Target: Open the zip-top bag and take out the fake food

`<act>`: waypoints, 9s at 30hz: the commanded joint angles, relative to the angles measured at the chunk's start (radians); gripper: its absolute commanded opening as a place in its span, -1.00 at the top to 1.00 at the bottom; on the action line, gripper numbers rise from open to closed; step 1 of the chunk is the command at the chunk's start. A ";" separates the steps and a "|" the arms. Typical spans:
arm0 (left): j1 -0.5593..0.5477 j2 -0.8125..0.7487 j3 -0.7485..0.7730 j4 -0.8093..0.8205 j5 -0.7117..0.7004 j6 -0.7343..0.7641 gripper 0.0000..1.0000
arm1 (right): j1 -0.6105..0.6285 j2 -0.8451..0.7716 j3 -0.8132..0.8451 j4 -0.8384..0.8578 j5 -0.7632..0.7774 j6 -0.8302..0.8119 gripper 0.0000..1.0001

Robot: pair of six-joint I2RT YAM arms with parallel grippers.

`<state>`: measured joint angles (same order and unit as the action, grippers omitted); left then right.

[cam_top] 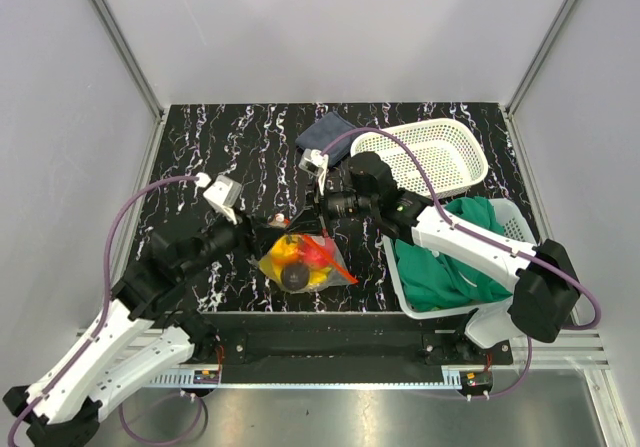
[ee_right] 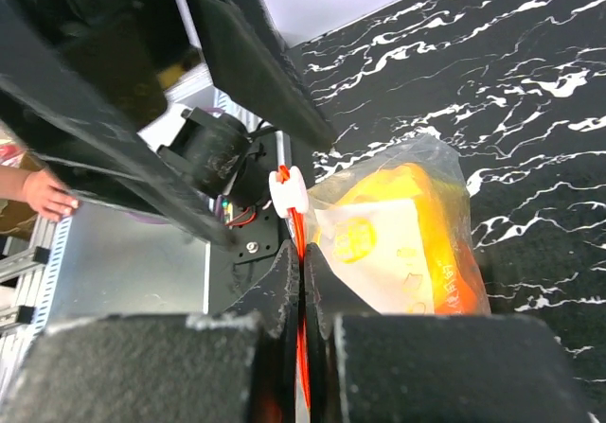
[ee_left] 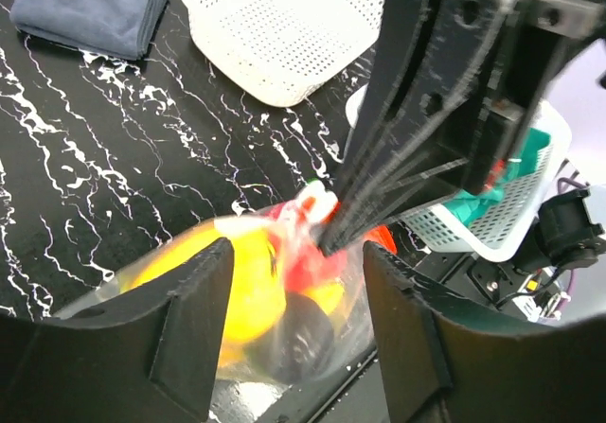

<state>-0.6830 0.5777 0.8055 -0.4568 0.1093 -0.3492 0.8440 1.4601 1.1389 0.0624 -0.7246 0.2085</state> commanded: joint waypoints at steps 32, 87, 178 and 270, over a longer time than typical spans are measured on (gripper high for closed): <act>0.027 0.083 0.050 0.046 0.073 -0.020 1.00 | 0.000 0.055 0.145 0.007 -0.027 0.003 0.14; 0.034 -0.070 0.009 0.044 -0.432 -0.060 1.00 | -0.002 -0.439 -0.185 -0.368 0.386 0.034 -0.37; 0.036 0.053 0.136 -0.327 -0.269 -0.280 -0.79 | 0.063 0.077 0.081 0.053 0.438 0.479 1.00; 0.034 0.171 -0.167 0.268 -0.149 -0.511 1.00 | 0.201 0.330 -0.094 -0.111 0.646 0.358 -0.88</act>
<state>-0.6479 0.7795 0.6437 -0.3172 -0.0536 -0.8391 1.0370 1.7588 1.0534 -0.0669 -0.1207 0.5610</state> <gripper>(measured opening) 0.009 0.946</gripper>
